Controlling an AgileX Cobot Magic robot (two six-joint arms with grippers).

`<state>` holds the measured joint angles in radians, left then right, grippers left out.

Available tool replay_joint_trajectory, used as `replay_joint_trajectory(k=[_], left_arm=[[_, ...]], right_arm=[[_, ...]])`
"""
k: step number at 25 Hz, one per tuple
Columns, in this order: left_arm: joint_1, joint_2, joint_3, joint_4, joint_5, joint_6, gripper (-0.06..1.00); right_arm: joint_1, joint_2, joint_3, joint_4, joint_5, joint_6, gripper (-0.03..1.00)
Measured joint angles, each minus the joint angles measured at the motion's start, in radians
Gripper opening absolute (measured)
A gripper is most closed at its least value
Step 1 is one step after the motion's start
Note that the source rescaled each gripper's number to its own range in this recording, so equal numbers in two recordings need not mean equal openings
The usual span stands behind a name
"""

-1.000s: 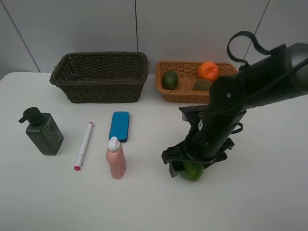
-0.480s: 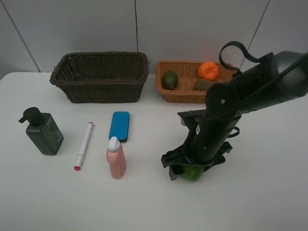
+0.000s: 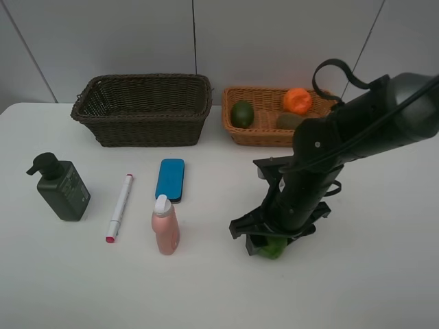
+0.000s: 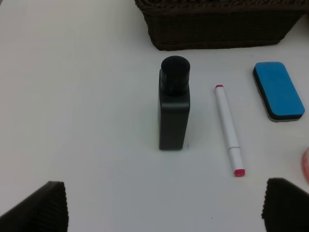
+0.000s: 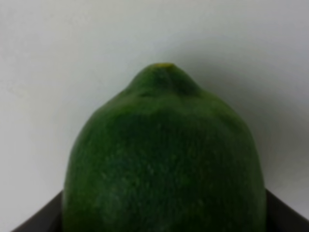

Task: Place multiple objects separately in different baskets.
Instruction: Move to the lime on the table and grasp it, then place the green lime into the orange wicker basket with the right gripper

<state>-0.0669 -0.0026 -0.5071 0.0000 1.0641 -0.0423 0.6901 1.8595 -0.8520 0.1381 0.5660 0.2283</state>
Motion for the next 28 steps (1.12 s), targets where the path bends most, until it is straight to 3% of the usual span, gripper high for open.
replay_joint_trajectory(k=[16,28], left_arm=[[0.000,0.000,0.000,0.000,0.000,0.000,1.00],[0.000,0.000,0.000,0.000,0.000,0.000,1.00]], right_arm=[[0.000,-0.016,0.000,0.014,0.013,0.000,0.29],[-0.012,-0.380,0.002,-0.050,0.087,0.024,0.29]])
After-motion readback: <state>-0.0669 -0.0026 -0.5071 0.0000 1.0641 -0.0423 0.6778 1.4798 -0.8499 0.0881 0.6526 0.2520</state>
